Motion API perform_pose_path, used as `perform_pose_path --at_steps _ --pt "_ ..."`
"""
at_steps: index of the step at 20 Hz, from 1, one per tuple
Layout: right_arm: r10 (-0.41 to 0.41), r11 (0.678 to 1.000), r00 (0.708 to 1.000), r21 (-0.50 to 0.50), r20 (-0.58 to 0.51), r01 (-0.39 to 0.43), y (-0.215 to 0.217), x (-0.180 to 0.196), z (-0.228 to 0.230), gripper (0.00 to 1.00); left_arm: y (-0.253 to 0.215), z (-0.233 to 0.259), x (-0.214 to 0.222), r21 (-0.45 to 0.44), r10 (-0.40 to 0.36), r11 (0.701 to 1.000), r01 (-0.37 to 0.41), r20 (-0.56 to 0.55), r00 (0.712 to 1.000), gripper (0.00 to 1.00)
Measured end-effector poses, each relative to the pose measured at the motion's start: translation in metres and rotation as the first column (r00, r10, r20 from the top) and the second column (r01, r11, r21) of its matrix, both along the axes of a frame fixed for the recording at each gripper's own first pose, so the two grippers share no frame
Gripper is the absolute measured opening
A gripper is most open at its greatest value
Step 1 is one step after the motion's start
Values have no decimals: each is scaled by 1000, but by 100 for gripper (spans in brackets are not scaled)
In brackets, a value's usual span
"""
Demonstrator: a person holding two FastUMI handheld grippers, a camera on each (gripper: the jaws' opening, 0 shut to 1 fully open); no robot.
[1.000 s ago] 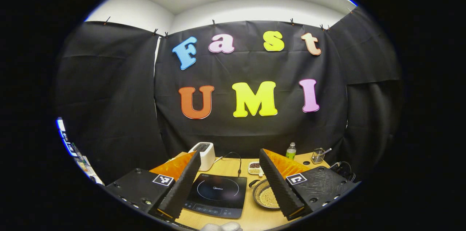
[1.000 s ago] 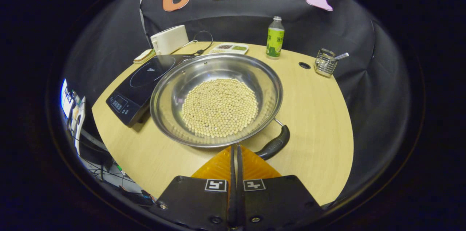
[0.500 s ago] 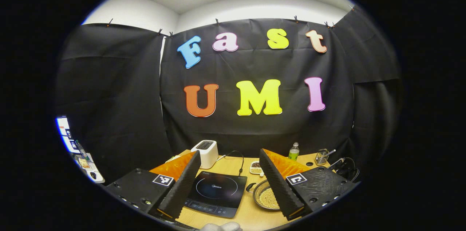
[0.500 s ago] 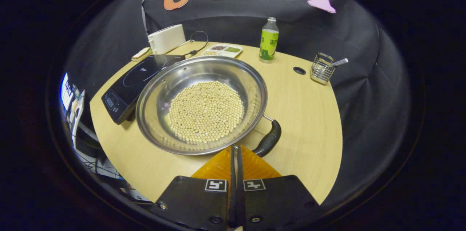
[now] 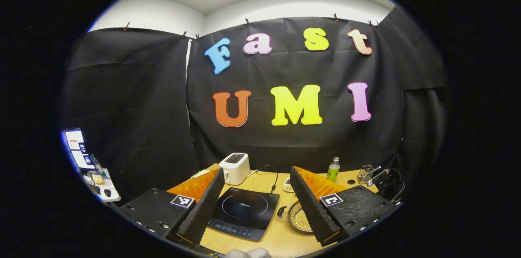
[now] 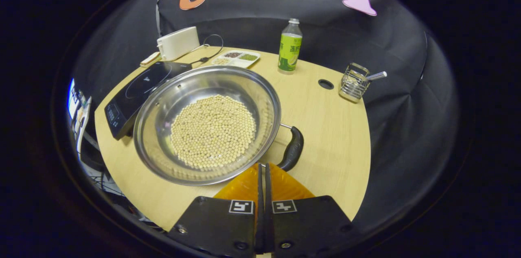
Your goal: First push the handle of the pot to place it horizontally, then grasp the pot with both hands and set it on the induction cooktop.
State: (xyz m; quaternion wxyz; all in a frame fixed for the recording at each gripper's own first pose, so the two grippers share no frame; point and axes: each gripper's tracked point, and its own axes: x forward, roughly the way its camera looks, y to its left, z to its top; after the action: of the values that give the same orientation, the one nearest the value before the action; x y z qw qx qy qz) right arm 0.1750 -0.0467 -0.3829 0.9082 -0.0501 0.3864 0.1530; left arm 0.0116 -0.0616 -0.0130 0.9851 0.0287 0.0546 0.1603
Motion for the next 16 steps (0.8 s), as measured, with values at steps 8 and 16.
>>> perform_pose_path --at_steps 8,16 --pt "-29 1000 998 7 48 29 -3 -2 16 4 1 -2 6 1 -28 1000 28 -7 1000 96" --pt "-153 986 984 84 92 146 -6 -35 60 4 5 -12 19 -13 -147 989 147 -8 989 96"
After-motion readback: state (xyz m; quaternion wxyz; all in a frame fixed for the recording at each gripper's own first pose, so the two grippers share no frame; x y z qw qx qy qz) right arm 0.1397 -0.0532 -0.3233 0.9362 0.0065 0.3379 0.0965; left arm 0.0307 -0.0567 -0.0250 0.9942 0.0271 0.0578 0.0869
